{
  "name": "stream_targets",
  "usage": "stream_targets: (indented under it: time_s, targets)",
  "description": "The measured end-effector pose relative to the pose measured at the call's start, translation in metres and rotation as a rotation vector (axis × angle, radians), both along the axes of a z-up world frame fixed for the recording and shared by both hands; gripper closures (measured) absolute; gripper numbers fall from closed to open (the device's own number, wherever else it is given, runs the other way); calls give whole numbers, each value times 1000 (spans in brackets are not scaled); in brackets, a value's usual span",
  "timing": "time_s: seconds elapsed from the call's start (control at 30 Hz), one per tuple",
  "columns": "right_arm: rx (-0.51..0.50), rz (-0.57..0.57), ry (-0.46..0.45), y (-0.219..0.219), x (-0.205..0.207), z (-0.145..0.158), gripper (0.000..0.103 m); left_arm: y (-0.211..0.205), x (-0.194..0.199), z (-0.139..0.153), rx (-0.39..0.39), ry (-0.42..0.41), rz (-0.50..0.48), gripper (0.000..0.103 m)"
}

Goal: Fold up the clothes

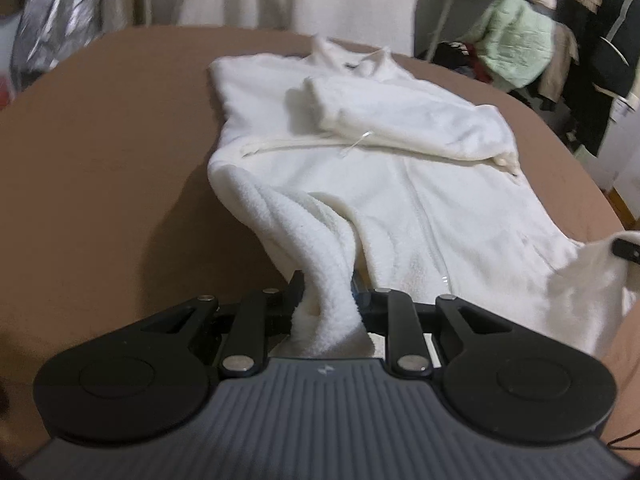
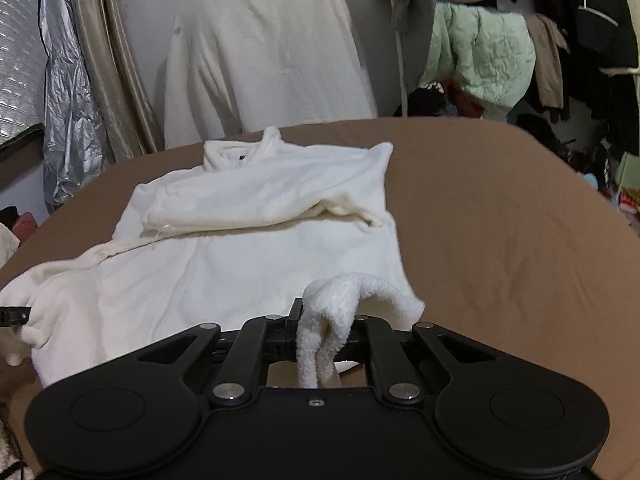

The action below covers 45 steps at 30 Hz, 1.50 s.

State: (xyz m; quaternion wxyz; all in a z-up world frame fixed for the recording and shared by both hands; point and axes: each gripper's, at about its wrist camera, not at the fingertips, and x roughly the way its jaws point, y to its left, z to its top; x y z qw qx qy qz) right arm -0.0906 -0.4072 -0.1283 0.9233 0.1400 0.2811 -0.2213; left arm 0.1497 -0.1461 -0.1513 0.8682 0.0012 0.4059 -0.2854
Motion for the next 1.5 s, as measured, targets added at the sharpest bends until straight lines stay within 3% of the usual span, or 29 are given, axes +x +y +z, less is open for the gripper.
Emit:
stream_targets:
  time_s: [0.1, 0.23, 0.37, 0.47, 0.53, 0.6, 0.67, 0.7, 0.73, 0.77, 0.83, 0.93, 1.03, 1.13, 1.23, 1.37, 1.5]
  targets:
    - [-27, -2, -24, 1, -5, 10, 93, 7, -4, 12, -33, -24, 0, 83]
    - [-95, 13, 12, 5, -3, 15, 93, 4, 0, 8, 6, -28, -20, 80]
    - [-70, -3, 90, 4, 4, -5, 93, -9, 0, -25, 152, 67, -70, 72]
    - [-47, 11, 141, 8, 4, -22, 89, -17, -9, -32, 291, 1, -78, 55]
    - [-32, 29, 154, 11, -3, -31, 80, -19, -10, -31, 332, -35, -71, 39]
    - [12, 47, 156, 10, -11, -41, 61, -17, -7, -35, 332, -17, -62, 29]
    - [86, 50, 156, 5, -19, -53, 54, -15, -4, -41, 323, 10, -54, 27]
    - [128, 41, 149, 1, -24, -60, 53, -13, -2, -43, 319, 24, -50, 34]
    - [173, 28, 139, -3, -28, -67, 53, -12, 1, -43, 287, 43, -55, 85]
    - [213, 19, 126, -6, -31, -73, 54, -8, 1, -37, 227, 50, -58, 88]
    - [297, 35, 98, -13, -34, -81, 92, -1, -5, -19, 125, 5, -58, 88]
    - [243, 58, -14, -11, -43, -63, 92, 4, -10, 3, 66, -92, -61, 88]
    - [190, 119, -173, -8, -53, -33, 92, 15, 0, 9, -27, -44, -15, 88]
    - [143, 150, -167, -7, -47, -20, 92, 26, 15, 8, -96, 23, 52, 88]
    - [119, 178, -120, -12, -30, -25, 92, 20, 35, 10, -71, 61, 73, 88]
    - [40, 219, -160, -29, -1, 0, 92, 12, 62, 34, -48, 10, 66, 88]
    - [-75, 240, -271, -59, 38, 48, 92, 5, 105, 63, -106, -54, 115, 88]
